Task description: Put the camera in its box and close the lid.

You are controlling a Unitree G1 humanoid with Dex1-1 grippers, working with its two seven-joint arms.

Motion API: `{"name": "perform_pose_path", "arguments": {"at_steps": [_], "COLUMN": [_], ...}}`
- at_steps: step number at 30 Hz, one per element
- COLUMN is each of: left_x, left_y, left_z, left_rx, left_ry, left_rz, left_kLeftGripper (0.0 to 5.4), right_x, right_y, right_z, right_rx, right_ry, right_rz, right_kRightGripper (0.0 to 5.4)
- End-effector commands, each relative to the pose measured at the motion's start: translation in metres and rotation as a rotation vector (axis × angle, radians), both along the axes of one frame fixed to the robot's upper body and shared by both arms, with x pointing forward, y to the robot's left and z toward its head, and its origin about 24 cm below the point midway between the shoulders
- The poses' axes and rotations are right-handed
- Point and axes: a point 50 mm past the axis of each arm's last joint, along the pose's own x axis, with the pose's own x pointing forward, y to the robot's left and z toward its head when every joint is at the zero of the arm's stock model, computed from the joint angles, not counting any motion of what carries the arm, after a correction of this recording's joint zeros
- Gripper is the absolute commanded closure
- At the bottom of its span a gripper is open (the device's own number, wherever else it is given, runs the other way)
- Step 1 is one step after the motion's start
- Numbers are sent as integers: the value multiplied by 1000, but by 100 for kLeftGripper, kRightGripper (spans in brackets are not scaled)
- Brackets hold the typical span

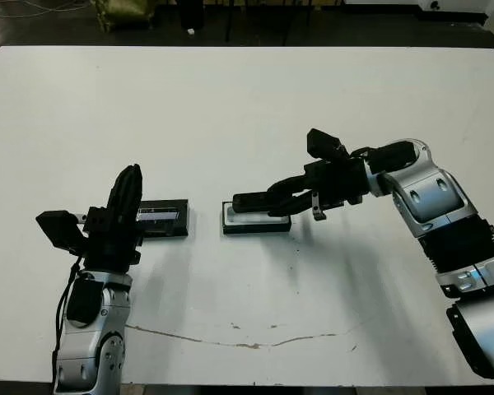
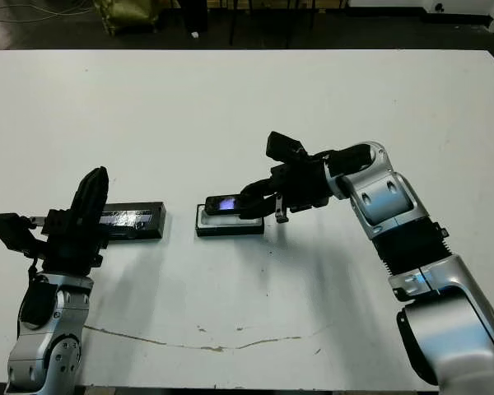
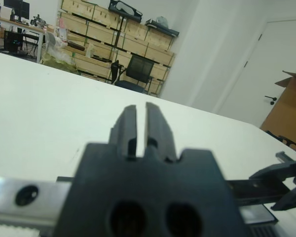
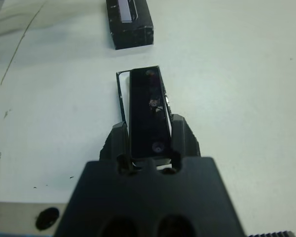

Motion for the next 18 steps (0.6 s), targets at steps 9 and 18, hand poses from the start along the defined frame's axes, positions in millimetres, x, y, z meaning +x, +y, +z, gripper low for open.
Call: {"name": "perform_pose_path", "arguments": {"at_steps": [9,18], "left_x": [-2,-2], "left_y": [3,2], "left_z": [-8,-8], "left_rx": [17,1], "left_ry": [38,41], "left_rz": [16,15], "left_kLeftGripper": [540,540], "right_x": [2,4], "right_y": [8,14], "right_z": [-1,-5], "right_rx": [-75,-107], "right_ry": [-9,-24], "right_rz": [64,78], "right_kRightGripper": [507,507]}}
